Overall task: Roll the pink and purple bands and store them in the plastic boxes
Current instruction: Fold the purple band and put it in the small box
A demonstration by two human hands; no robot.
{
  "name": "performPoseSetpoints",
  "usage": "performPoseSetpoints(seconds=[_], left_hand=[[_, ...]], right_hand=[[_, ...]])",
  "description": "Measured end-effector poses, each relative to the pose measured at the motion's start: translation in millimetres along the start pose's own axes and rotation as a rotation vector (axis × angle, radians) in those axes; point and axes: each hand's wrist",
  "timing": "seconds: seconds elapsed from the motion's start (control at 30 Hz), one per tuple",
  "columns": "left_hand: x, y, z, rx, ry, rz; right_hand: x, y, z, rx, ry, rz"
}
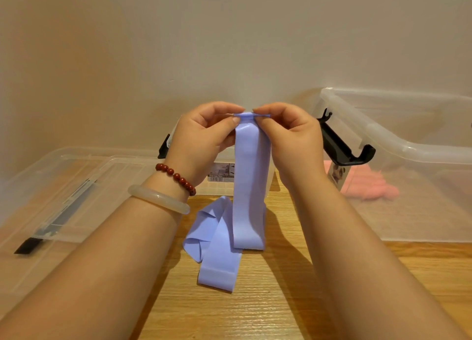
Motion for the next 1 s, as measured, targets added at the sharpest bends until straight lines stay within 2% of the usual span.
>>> performPoseSetpoints(seconds=[0.33,0.57,0.83,1.0], left_hand=[[23,-1,1,-0.096,0.148,0.064],[37,-5,1,-0.092,0.240,0.124],[34,-11,0,-0.060,0.125,0.064],[35,-14,-4,-0.072,0.177,0.120]], right_hand=[[-23,-3,-1,0.041,-0.014,0.031],[-41,-9,-7,0.076,-0.045,0.055],[-37,-12,-8,0.061,-0.039,-0.013],[-37,-16,-6,0.056,-0.046,-0.057]])
Point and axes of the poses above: each hand's wrist, its own y-axis towards the middle knuckle, its own z-axis out of the palm, x = y × z, and after that the axes turned 1 degree about y, right-handed
